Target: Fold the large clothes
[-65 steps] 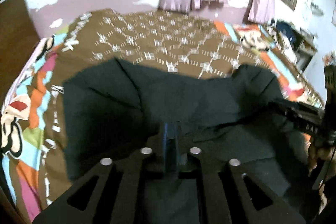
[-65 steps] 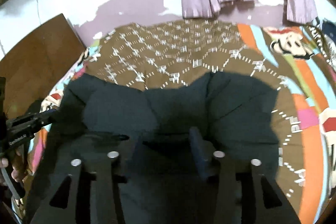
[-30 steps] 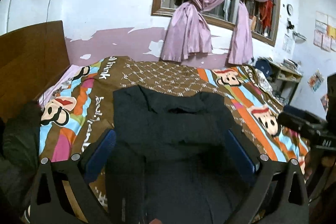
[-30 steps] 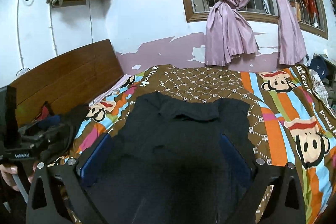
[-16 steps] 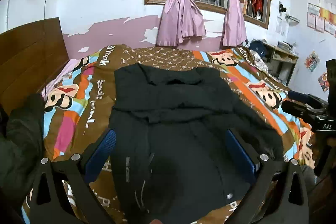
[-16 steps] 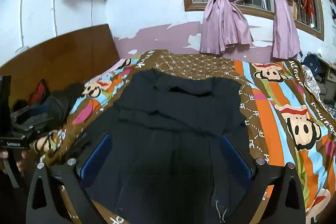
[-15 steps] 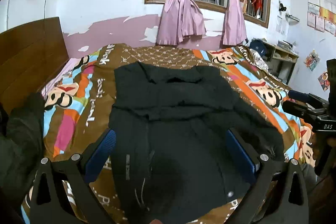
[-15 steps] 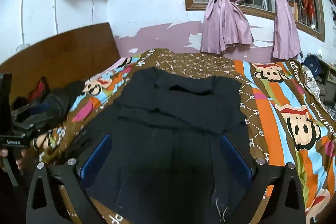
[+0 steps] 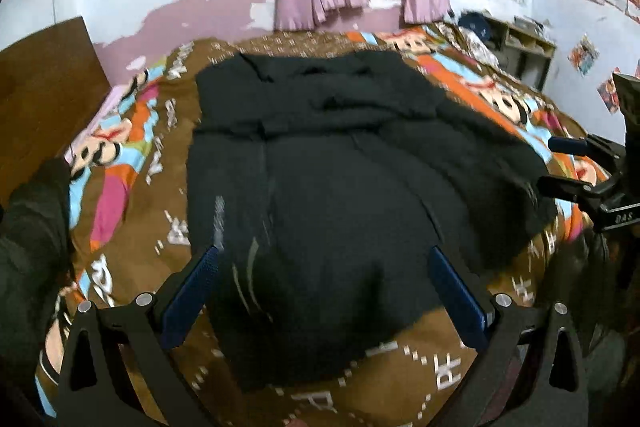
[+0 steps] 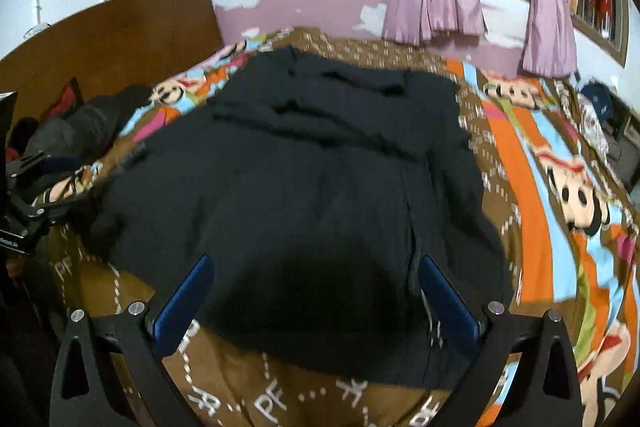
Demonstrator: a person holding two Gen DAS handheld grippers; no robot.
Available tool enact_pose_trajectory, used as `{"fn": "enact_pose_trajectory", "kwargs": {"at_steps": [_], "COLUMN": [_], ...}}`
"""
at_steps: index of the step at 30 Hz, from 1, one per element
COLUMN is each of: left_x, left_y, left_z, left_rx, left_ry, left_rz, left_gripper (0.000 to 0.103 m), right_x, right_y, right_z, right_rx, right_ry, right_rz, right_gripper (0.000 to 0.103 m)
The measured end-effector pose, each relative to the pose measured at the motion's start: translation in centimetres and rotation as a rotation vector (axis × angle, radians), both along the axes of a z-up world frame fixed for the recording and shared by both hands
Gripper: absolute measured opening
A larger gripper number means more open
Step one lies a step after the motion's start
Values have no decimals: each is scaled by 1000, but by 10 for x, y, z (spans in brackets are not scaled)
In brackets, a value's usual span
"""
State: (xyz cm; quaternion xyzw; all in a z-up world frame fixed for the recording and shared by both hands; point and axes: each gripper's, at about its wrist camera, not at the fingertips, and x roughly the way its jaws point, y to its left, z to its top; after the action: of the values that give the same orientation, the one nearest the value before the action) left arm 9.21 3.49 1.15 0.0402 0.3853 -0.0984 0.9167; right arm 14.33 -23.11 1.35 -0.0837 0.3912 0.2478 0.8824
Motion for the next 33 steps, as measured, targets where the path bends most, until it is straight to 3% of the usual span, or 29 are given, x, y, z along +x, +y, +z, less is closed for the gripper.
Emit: {"fn": "enact_pose_trajectory", "kwargs": {"at_steps": [10,22,28,33], "left_x": [-14,-12,-11,-10], "left_y": [-16,-24,-32,-29], "left_z": [-39,-68,-82,-87], "left_rx": [75,219,333,352], "left_ry": [129,190,184,170], "left_rz": [-20,-27,-43,-33], "left_gripper": [101,101,101,101], "right_x": [-5,-5,0,5], "right_y": [4,7,4,2], "right_z": [-40,-65,-67,-72], "right_rx": [-168,-239,-244,-260], "right_ry": [126,199,220,244], "right_rz": [22,29,-11,-44], "right_gripper": [103,103,103,103]}}
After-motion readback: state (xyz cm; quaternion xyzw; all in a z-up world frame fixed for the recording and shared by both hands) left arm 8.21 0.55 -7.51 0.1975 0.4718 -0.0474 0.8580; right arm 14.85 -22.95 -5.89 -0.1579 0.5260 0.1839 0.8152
